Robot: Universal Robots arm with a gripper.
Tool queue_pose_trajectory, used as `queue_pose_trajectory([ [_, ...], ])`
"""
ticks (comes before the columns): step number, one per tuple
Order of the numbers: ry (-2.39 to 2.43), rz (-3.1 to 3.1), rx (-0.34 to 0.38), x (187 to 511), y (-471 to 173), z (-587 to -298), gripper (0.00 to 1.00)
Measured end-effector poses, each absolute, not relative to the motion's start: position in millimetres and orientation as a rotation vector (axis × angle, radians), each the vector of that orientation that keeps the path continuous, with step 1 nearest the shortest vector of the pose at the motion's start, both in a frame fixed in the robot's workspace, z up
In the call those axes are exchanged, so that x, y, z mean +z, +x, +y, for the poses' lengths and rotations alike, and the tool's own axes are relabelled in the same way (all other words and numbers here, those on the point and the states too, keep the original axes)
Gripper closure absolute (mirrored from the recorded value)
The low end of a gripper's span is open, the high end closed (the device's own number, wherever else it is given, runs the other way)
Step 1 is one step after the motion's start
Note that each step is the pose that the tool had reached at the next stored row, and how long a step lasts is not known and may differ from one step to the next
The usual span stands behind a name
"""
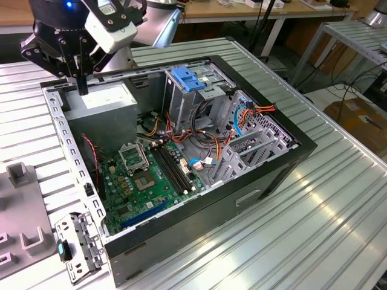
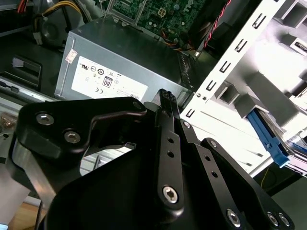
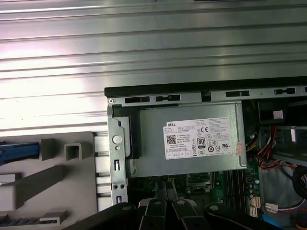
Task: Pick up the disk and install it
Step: 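Reach for the disk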
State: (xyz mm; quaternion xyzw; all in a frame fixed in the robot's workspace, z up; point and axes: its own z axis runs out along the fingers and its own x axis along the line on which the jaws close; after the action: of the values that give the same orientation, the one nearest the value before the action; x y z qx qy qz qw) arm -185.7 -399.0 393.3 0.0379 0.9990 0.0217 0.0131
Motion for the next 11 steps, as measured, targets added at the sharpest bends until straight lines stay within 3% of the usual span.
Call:
queue_pose_trajectory([
  [11,0.118,3.113,0.068,393.2,-193.5,-398.9,0.89],
])
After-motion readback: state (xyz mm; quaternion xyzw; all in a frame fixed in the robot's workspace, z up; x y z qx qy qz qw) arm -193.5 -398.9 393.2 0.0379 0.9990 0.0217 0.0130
